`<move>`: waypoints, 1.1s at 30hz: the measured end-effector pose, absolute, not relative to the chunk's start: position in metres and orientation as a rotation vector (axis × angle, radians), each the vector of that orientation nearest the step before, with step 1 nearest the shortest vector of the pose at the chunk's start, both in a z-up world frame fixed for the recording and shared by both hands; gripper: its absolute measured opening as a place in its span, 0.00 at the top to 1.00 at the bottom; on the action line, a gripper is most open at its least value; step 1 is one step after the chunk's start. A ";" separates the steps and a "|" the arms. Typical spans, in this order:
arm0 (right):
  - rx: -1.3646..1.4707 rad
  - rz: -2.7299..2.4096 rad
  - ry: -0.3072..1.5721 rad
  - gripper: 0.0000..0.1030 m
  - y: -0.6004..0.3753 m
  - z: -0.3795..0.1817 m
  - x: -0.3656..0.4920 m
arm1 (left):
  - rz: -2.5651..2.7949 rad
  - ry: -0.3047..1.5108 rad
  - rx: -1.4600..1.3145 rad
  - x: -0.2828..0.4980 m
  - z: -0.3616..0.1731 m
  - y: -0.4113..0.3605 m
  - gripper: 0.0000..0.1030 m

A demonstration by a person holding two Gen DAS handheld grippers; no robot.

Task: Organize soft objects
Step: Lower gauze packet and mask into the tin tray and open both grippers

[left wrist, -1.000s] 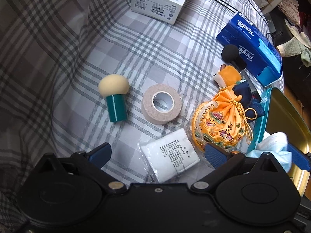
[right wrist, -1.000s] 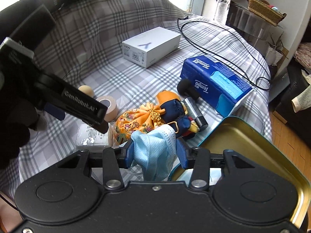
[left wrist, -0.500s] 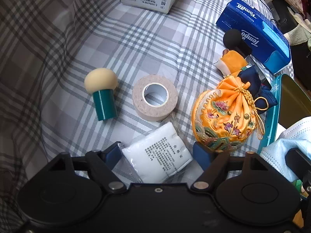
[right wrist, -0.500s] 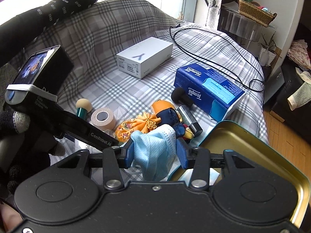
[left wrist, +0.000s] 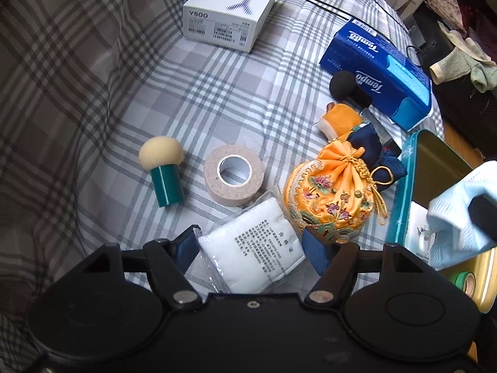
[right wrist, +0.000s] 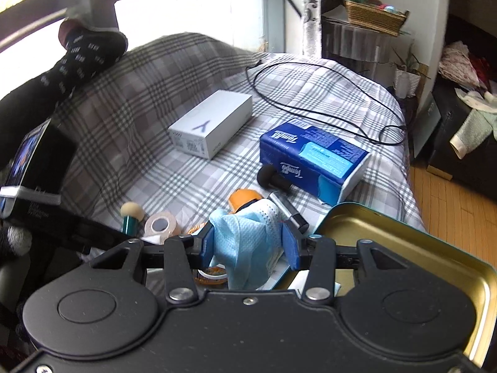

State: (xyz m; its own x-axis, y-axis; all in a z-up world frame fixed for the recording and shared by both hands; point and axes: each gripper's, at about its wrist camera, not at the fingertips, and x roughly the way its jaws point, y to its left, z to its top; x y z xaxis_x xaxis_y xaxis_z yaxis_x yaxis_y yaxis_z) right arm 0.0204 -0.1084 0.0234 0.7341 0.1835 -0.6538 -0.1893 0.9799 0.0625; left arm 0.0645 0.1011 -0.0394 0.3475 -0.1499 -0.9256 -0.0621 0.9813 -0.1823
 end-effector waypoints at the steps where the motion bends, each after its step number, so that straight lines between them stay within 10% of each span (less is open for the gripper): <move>1: 0.022 0.187 0.715 0.56 -0.114 0.027 0.021 | -0.060 1.213 -0.189 0.064 -0.036 0.100 0.33; 33: 0.468 -0.473 0.726 0.54 -0.267 0.047 0.004 | -0.348 1.127 0.195 0.070 0.041 -0.132 0.33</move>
State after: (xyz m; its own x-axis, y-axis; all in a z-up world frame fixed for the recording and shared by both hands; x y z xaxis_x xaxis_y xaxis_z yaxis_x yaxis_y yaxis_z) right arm 0.0036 -0.2674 0.0468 0.6539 -0.2436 -0.7163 0.5567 0.7960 0.2376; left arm 0.0700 -0.1320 0.0406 0.3837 -0.1741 -0.9069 0.3684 0.9294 -0.0225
